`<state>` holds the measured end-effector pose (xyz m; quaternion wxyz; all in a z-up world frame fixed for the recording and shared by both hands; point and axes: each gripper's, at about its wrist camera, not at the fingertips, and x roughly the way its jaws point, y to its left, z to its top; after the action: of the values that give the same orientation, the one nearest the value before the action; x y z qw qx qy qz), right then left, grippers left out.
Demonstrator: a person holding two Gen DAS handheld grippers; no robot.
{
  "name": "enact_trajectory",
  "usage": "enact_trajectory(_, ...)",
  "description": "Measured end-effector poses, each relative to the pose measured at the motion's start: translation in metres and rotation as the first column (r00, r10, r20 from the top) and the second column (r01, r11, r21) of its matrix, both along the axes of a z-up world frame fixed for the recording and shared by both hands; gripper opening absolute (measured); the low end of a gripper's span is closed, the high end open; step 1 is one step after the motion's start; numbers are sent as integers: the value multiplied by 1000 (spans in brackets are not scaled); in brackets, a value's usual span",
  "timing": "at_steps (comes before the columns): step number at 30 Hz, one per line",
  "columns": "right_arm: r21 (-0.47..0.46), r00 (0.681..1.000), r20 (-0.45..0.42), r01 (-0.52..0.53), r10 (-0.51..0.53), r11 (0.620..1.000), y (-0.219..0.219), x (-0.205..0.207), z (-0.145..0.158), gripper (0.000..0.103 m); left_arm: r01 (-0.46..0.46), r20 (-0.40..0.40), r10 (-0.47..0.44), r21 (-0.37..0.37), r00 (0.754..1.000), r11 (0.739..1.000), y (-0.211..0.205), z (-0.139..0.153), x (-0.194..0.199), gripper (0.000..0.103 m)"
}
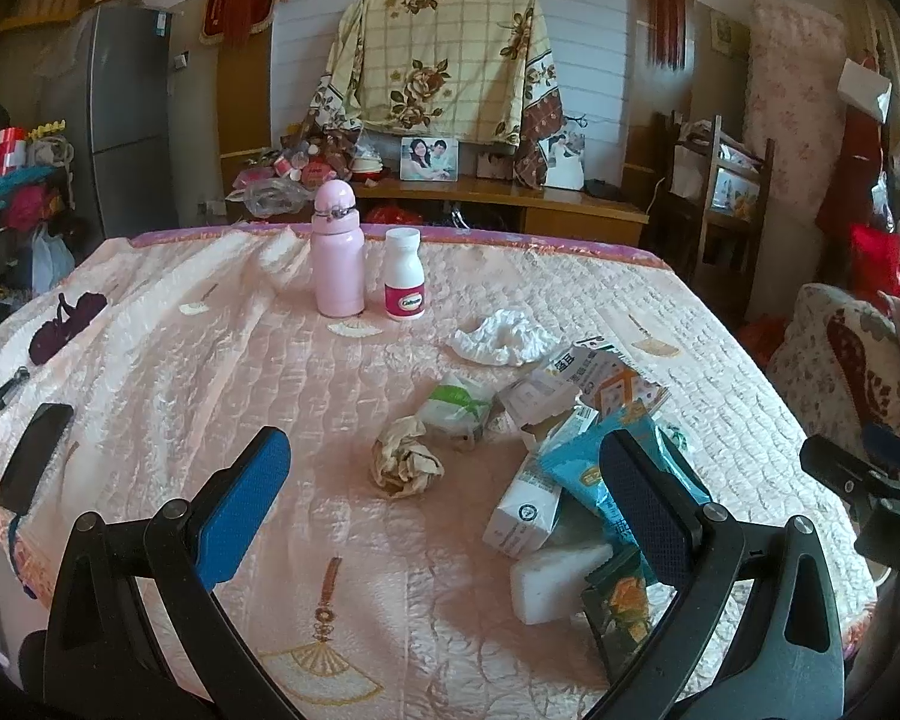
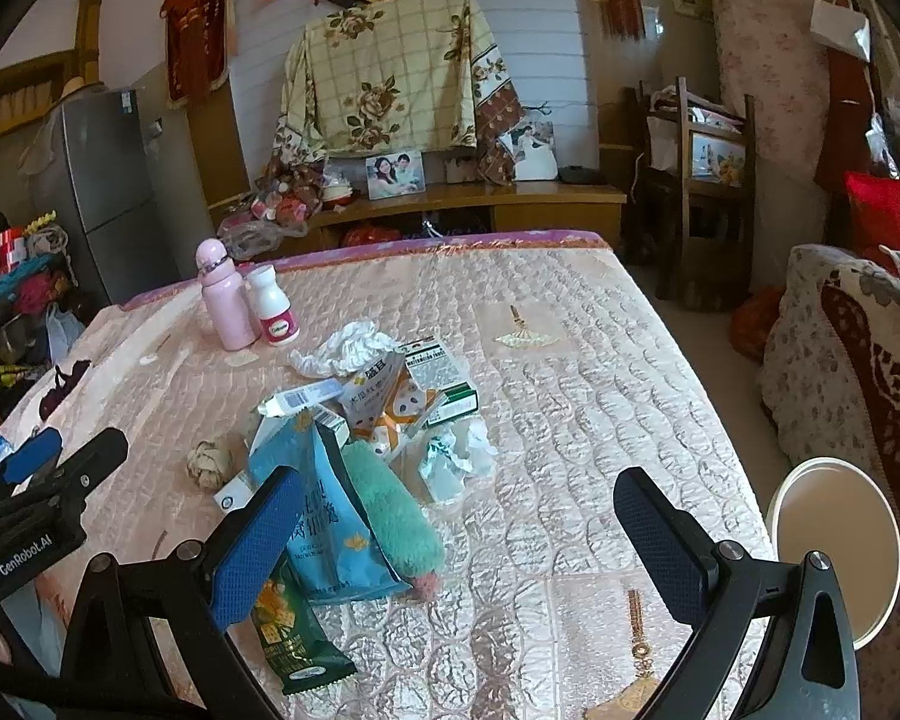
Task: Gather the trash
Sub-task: 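Move both tools forward toward the trash pile on the mattress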
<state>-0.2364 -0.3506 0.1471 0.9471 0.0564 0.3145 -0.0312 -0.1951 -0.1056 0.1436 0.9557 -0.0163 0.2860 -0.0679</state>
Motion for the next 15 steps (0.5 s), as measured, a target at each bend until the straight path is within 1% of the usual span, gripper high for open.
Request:
enact_trajectory(11, -11, 999, -31, -40, 40, 999, 4, 8, -11, 102, -12, -33, 12, 2, 999, 1000, 6, -9, 8, 102)
enact_trajectory(15, 14, 997, -59, -54, 55, 998, -1, 12, -19, 102, 0, -44, 1, 25, 999, 1000, 14, -14, 10, 102)
